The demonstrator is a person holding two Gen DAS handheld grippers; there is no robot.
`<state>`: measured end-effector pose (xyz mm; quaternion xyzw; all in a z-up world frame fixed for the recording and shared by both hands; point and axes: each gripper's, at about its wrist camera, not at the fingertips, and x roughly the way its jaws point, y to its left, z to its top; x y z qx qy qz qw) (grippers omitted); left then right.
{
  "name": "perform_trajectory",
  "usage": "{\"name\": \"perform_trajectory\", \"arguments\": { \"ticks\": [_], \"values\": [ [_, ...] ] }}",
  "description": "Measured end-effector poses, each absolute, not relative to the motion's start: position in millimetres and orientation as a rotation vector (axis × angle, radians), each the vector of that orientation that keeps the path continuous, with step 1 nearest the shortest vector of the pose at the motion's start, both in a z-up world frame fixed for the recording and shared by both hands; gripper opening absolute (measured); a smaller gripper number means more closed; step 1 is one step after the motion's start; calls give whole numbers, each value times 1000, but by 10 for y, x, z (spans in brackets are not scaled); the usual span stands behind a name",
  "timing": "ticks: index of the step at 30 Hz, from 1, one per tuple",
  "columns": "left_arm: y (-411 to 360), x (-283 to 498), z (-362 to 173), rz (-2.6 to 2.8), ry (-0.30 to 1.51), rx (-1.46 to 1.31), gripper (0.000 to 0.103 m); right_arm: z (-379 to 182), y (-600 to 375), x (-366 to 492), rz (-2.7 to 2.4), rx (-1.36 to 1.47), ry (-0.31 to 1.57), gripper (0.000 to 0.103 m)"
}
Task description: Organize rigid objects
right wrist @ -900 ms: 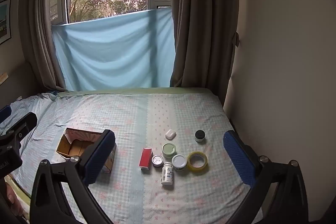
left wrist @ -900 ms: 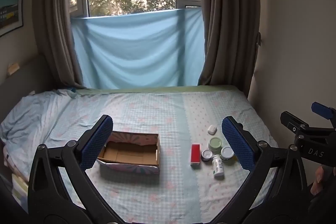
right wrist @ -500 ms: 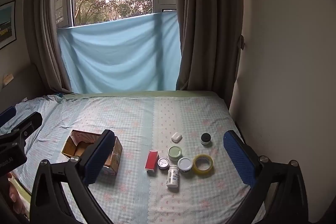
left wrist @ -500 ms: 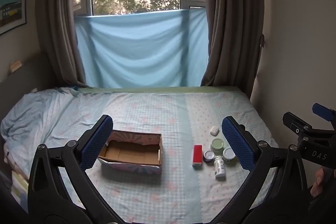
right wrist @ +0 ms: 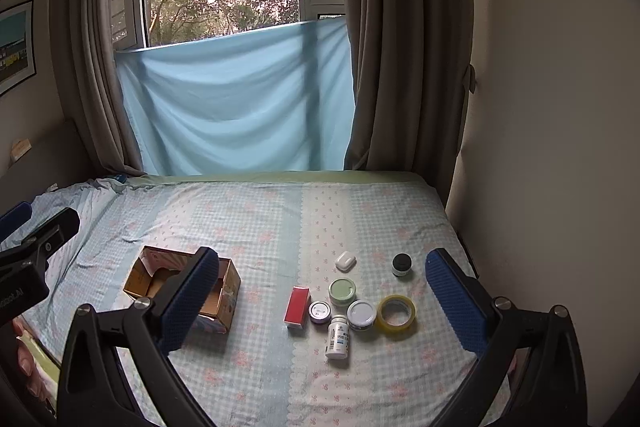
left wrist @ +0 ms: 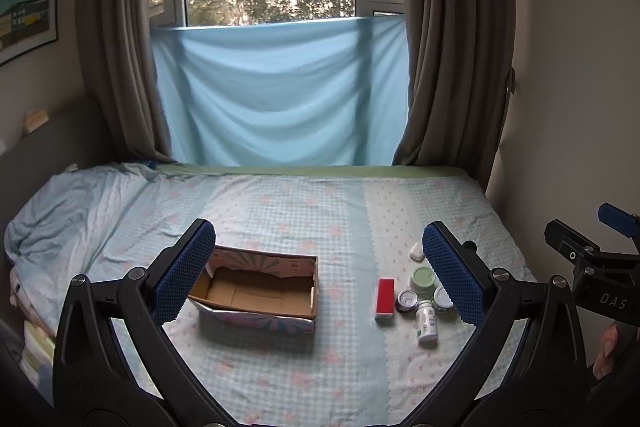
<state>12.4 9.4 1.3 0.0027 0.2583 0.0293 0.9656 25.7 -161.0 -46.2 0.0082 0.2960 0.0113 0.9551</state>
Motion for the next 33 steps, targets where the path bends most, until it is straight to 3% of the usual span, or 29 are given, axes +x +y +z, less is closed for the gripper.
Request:
{"name": "perform_trajectory", "arguments": {
  "ticks": [33],
  "values": [
    [290,318,-74,35,549,-29,103,-501,-1562,406,17,8,609,103]
  ]
}}
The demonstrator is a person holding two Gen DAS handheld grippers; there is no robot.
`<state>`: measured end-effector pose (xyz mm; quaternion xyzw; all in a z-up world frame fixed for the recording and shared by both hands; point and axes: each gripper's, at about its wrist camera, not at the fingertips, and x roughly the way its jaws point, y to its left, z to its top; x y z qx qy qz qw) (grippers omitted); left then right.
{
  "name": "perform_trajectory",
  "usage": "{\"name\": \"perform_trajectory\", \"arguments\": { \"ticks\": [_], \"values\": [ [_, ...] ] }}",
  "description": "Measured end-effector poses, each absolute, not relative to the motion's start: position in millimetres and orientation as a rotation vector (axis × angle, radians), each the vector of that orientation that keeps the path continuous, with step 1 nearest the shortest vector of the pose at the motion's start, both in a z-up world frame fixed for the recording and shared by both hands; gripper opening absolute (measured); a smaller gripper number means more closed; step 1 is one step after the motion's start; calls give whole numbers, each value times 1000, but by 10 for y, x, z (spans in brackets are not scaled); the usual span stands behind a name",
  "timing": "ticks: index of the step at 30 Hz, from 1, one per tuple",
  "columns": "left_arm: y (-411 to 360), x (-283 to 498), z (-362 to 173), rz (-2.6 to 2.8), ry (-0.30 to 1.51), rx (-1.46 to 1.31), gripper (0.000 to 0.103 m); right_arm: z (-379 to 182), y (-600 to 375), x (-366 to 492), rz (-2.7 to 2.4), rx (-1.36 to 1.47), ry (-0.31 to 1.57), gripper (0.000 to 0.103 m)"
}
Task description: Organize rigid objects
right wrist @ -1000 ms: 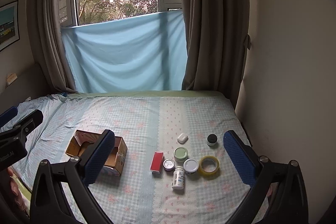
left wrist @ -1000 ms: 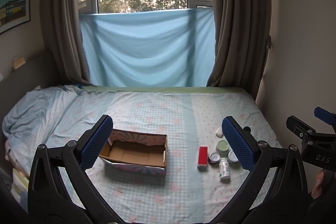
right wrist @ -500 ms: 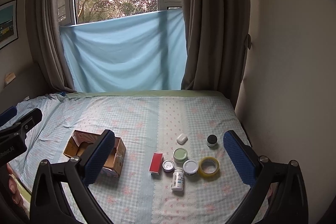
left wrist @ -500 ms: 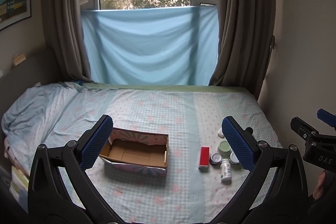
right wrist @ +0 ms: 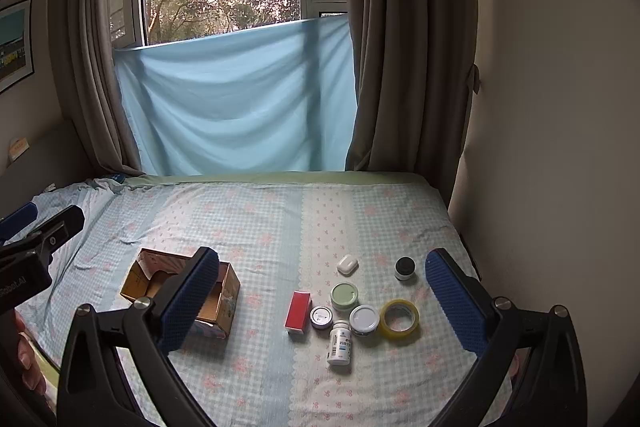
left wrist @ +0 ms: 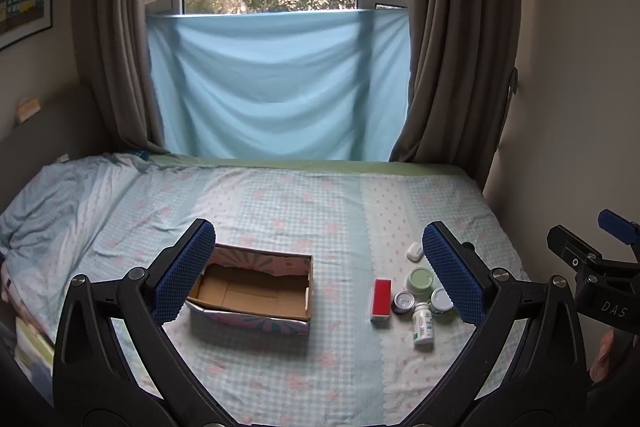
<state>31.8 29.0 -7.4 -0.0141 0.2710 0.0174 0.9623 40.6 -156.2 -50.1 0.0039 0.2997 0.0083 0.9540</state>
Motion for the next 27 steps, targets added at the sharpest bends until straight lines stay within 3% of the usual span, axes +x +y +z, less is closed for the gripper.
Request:
{"name": "perform_trajectory", "arguments": {
  "ticks": [27],
  "values": [
    [194,395,-110,64,536,11,103,-509,-1575,423,-15,-12,589,103]
  ]
}}
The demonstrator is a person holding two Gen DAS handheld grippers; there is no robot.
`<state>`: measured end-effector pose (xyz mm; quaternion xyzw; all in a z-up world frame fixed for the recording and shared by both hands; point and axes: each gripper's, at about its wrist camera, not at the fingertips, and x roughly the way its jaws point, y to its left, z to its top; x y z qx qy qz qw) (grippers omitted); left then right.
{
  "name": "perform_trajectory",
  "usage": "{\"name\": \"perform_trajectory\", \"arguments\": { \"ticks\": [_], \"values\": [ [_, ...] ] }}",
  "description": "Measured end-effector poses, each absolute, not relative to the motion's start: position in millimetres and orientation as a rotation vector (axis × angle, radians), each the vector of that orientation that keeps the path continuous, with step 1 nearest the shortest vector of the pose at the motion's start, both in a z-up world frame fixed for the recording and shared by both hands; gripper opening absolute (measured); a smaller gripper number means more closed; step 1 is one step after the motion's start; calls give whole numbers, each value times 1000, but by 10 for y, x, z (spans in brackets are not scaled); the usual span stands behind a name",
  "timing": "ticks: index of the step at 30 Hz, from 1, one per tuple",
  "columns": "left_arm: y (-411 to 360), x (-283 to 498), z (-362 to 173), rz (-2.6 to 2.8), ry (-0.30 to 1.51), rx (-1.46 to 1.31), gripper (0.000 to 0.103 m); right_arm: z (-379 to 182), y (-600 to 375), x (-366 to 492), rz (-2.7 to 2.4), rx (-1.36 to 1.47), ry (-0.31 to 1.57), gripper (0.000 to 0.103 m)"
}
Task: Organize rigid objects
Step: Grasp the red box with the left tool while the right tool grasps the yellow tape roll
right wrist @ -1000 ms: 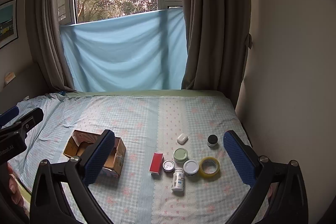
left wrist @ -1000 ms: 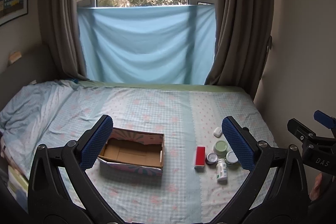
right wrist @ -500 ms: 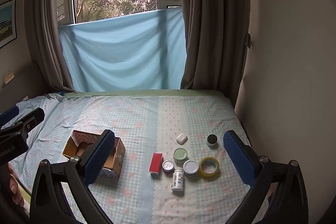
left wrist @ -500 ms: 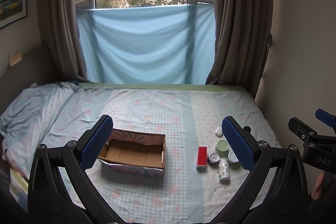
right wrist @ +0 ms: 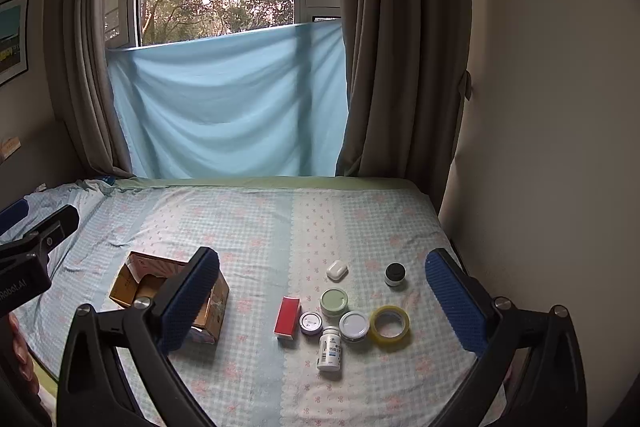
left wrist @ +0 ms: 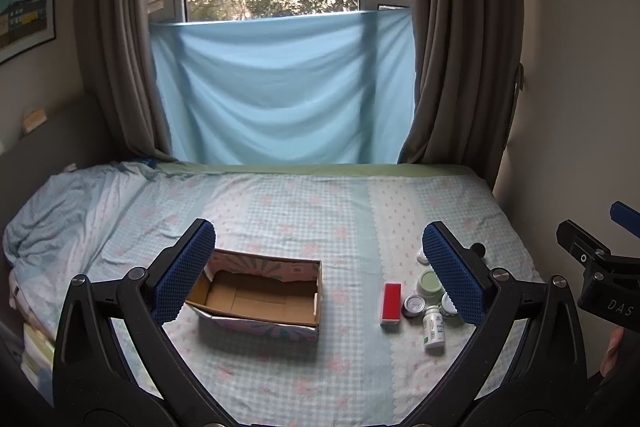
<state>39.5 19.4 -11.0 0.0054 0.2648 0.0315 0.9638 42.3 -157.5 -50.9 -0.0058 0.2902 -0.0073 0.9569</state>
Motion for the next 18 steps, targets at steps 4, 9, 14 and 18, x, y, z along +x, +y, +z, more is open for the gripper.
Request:
{"name": "perform_trajectory", "arguments": {
  "ticks": [4,9,14,18],
  "values": [
    [183,443,-129,58,547,10,103,-523,-1578,459,-15,-18,591,103],
    [168,542,-176,60,572,10,103,-543,-1581,497,-15,-25,592,103],
    [127,739,-307,41,633,-7,103,-637,-1676,587,-2,-28,632,103],
    [2,972,-561,2,709,-22,103,-825,-1853,692,-4,-9,685,103]
  ]
}}
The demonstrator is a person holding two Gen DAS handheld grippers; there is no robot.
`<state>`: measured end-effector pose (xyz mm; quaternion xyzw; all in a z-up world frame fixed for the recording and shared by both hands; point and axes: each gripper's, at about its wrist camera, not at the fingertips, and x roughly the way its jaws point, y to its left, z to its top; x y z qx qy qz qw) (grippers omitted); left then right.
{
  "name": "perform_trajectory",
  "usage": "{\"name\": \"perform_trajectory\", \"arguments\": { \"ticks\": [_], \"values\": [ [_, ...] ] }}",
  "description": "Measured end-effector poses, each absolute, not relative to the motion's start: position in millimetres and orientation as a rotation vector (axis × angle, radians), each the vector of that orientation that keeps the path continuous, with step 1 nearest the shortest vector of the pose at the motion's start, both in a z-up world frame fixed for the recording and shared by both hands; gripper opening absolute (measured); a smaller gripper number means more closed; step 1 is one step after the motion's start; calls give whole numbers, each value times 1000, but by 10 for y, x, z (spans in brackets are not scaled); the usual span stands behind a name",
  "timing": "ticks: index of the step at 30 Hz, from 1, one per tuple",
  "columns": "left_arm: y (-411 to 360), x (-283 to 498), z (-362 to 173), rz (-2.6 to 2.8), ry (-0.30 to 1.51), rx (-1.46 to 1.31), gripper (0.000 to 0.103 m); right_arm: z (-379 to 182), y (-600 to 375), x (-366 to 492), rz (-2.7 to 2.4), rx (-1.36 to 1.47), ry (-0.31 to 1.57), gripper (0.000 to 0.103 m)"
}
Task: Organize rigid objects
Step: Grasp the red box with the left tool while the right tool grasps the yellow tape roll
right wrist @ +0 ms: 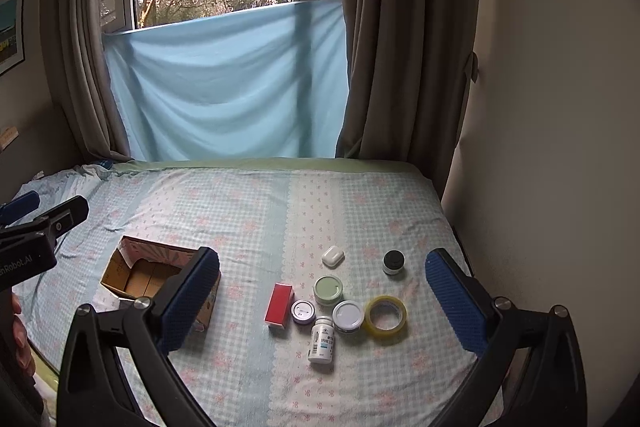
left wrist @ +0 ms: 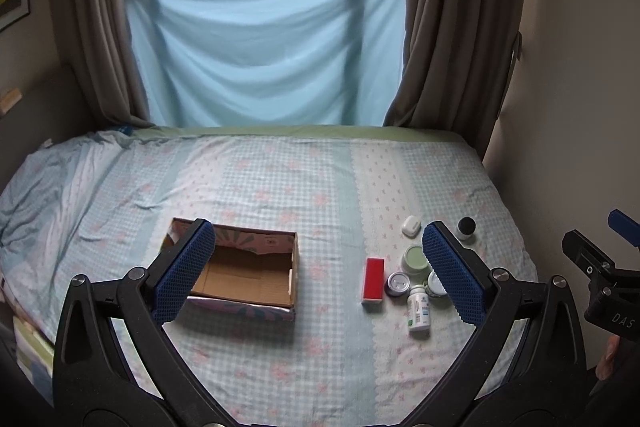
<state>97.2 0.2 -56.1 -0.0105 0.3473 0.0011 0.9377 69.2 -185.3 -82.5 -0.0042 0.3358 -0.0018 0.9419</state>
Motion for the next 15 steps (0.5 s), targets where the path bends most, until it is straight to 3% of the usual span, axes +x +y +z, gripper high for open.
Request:
{"name": "perform_trajectory", "arguments": {
  "ticks": [7,15],
  "values": [
    [-346,1542,-1307,-66,896,-16,103,-1410,-2293,1036,-60,23,787,103],
    [-779,2331,-2444,-106,1084,23,103,-2464,-2829,1458,-132,33,898,103]
  ]
}}
